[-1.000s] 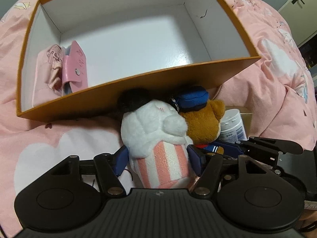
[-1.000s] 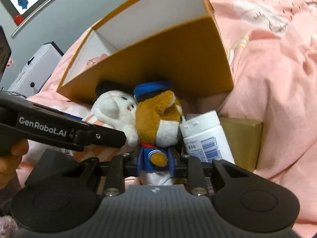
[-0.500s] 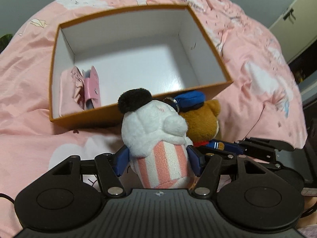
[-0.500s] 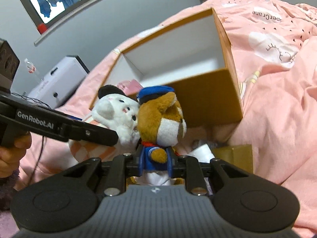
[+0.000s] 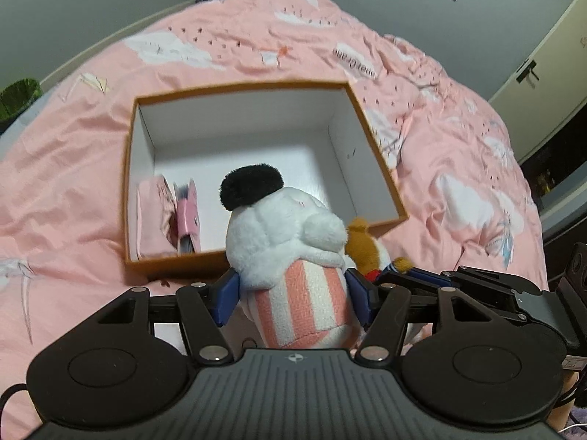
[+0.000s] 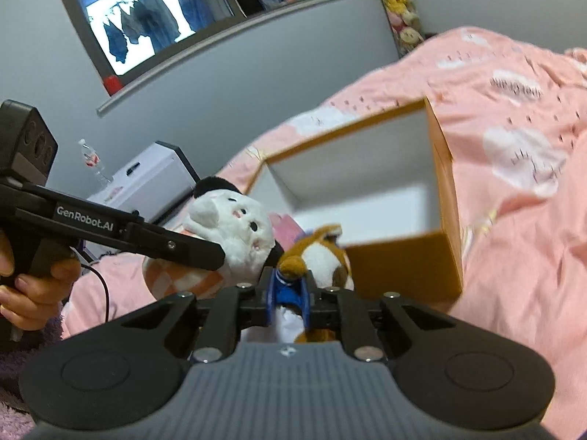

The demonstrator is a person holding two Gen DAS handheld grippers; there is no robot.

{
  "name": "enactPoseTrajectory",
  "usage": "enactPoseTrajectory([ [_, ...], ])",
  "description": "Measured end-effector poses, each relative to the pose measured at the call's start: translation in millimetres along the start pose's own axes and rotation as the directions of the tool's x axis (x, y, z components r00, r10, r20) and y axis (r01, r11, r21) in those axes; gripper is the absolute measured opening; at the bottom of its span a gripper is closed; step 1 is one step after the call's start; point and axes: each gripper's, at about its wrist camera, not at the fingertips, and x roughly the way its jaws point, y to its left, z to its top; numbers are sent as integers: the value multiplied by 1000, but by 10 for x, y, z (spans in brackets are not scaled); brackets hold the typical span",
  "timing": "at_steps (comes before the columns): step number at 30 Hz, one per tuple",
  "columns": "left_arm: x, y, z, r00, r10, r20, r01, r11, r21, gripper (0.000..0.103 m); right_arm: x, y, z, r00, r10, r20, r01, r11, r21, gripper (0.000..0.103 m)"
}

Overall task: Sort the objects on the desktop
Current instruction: 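Grasp the brown sailor-suit plush with the right tool, then carry both plushes into the box and open both tools to release them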

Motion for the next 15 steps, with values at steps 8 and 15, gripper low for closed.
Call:
enactPoseTrajectory([
  [8, -148, 93, 153, 998, 17, 68, -16, 1000, -18, 71, 52, 70, 275, 998, 43, 47, -41, 998, -42, 12],
  [15, -80, 273, 282, 995, 42, 88, -37, 998, -56, 71, 230, 41, 523, 997, 30, 64, -27, 999, -47, 12],
])
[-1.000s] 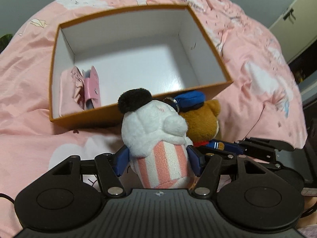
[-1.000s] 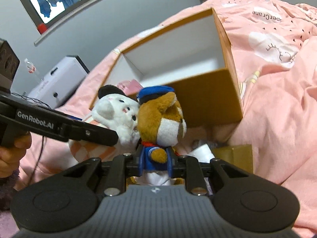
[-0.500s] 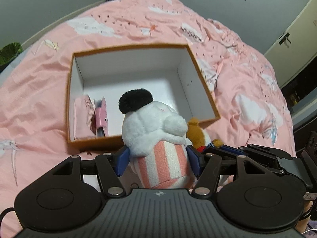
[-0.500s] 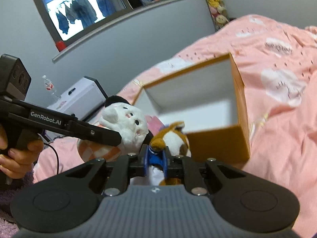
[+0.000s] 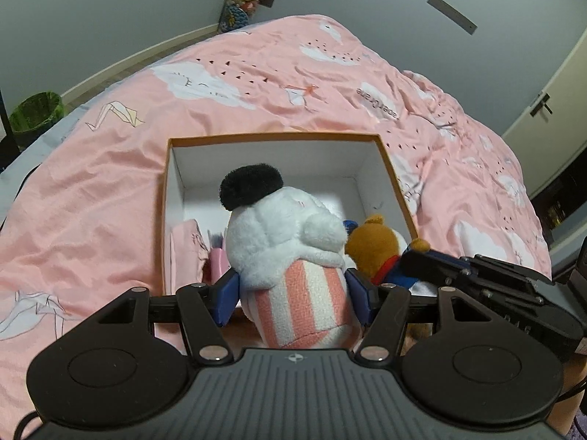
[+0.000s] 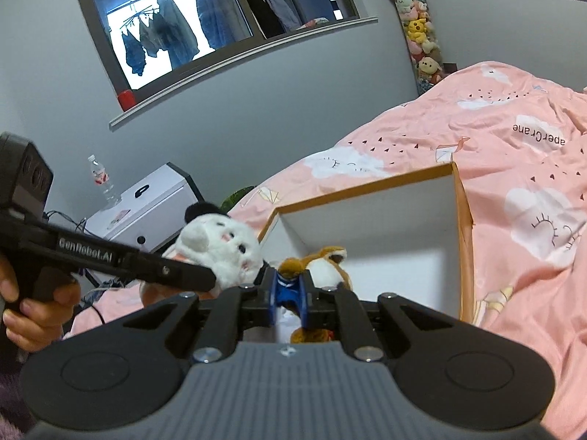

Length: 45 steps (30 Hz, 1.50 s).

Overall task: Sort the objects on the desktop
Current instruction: 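Carry both plushes into the box and open both tools to release them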

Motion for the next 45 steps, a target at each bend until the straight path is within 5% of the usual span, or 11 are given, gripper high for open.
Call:
enactPoseTrajectory([
  [11, 335, 158, 232, 1000, -22, 13, 23, 998, -52, 71, 316, -104, 384, 997, -45, 54, 44, 999, 18, 12],
  [17, 775, 201, 190, 997, -29, -66, 27, 999, -31, 71, 703, -259, 269, 996, -83, -35, 85, 996, 42, 12],
  [23, 1097, 154, 86, 994, -8, -113, 14, 998, 58, 71, 909, -520, 116, 989, -95, -110, 108, 987, 118, 12],
  [31, 1299, -23, 2, 977, 150, -150, -111, 964, 243, 71, 973, -663, 40, 979, -130, -157, 151, 980, 129, 12],
  [35, 1422, -91, -42, 967, 195, -167, -137, 942, 307, 72, 1019, -679, 4, 980, -82, -179, 105, 987, 124, 12],
  [45, 1449, -198, -105, 964, 208, -169, -140, 928, 346, 75, 1193, -619, -85, 964, -52, -260, 71, 996, 63, 12],
])
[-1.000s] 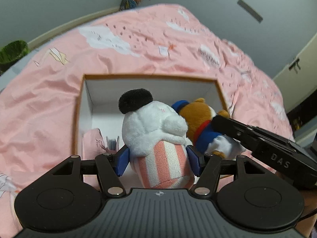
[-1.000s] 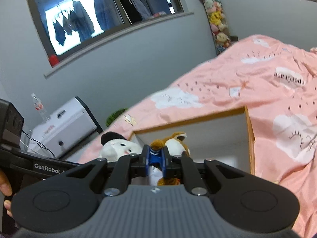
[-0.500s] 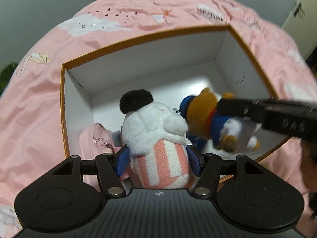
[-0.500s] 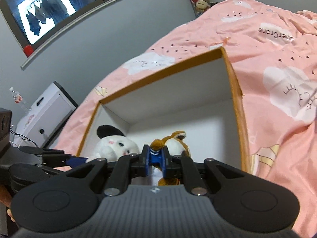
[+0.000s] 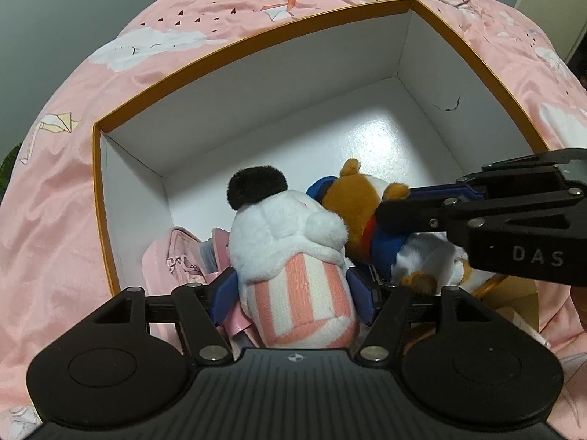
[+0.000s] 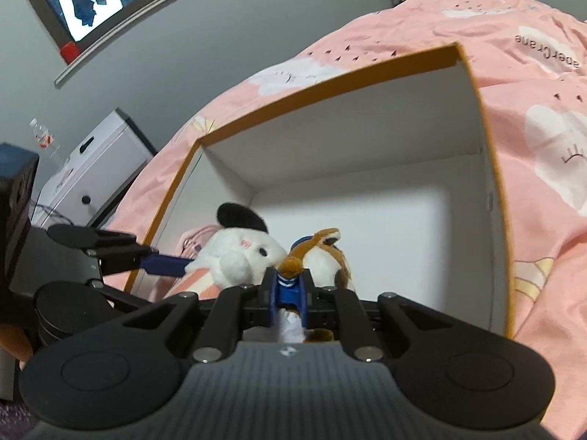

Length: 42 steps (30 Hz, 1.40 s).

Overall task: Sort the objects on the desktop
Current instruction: 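Carry both plushes into the box and open both tools to release them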

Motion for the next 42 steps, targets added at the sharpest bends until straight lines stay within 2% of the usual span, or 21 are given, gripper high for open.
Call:
enactPoseTrajectory([
  [9, -235, 64, -83, 998, -56, 23, 56, 998, 2, 75, 21, 17, 47, 998, -36, -49, 34, 999, -34, 15],
  [11, -263, 134, -78, 996, -81, 27, 81, 997, -18, 63, 32, 48, 72, 997, -49, -60, 46, 997, -54, 19],
  [14, -239, 194, -75, 996, -91, 18, 92, 995, -37, 54, 59, 69, 103, 994, -62, -86, 55, 995, -84, 20],
  [17, -169, 229, -84, 992, -125, 0, 125, 990, -66, 45, 98, 79, 133, 989, -87, -118, 74, 990, -116, 28],
  [21, -38, 189, -105, 992, -125, -26, 123, 990, -66, 43, 155, 137, 122, 978, -128, -167, 98, 979, -179, 32],
  [27, -4, 222, -131, 989, -148, -22, 146, 986, -81, 43, 293, 149, 89, 956, -176, -237, 128, 970, -205, 36],
  [30, 2, 257, -140, 986, -166, -25, 163, 982, -99, 42, 354, 117, 79, 955, -154, -254, 121, 983, -139, 32],
  [34, 1, 276, -142, 985, -171, -28, 167, 980, -106, 40, 373, 66, 99, 958, -14, -285, 22, 1000, 22, 24],
  [42, 49, 306, -92, 982, -184, -32, 178, 976, -129, 40, 512, 113, 44, 955, -29, -295, 32, 999, 6, 24],
])
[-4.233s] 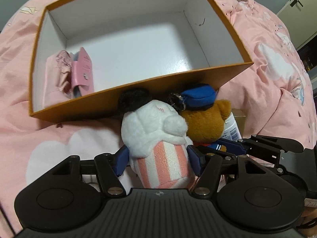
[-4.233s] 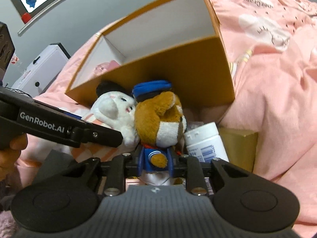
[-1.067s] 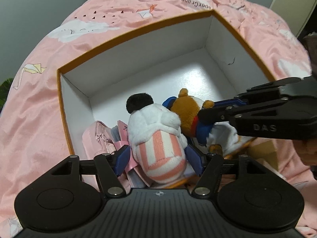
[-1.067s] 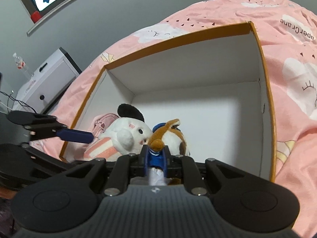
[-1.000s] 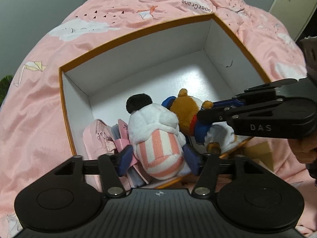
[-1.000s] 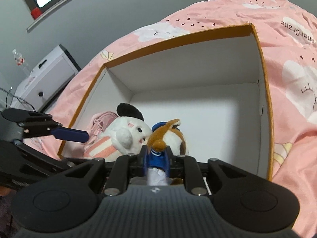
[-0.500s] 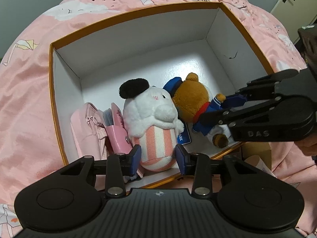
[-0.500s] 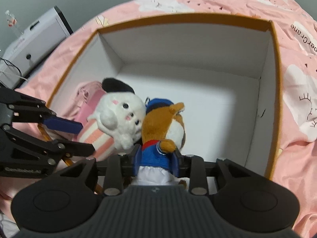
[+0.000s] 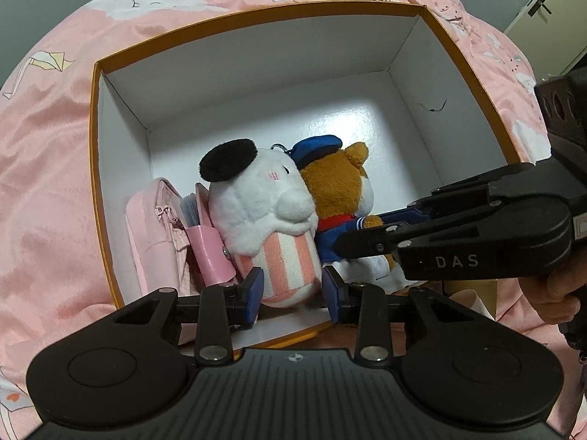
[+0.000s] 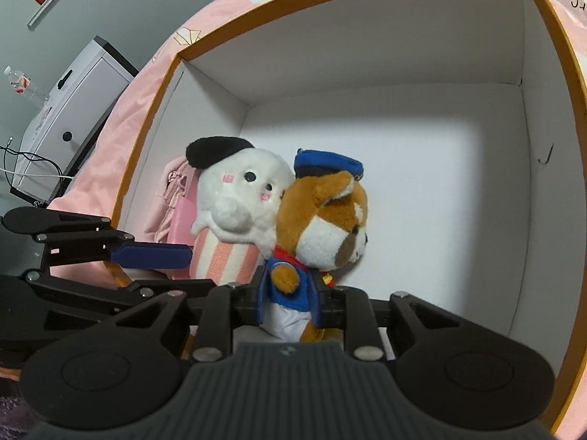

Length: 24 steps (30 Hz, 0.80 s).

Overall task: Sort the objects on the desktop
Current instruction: 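Carry both plushes into the box and open both tools to release them, then grasp the dark grey box with the left tool while the right tool reaches toward the white bottle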

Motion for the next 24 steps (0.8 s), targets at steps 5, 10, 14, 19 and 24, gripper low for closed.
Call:
enactPoseTrajectory([
  [5, -45, -13, 2, 1000, 14, 18, -14, 1000, 6, 40, -50, 67, -32, 999, -25, 41, 27, 999, -47, 28],
  [10, -195, -86, -83, 996, 21, 84, -22, 1000, 2, 47, -142, 162, -108, 995, -38, 96, 48, 993, -105, 34],
  [14, -326, -221, -135, 990, 36, 137, -41, 999, 33, 47, -258, 251, -165, 986, -37, 160, 62, 986, -153, 35],
  [19, -623, -315, -254, 985, 2, 173, -16, 997, 78, 47, -589, 242, -328, 964, -6, 264, 56, 982, -179, 37],
  [24, -649, -460, -320, 995, -16, 103, 2, 990, 141, 47, -907, 239, -597, 936, 1, 352, 74, 977, -199, 37],
])
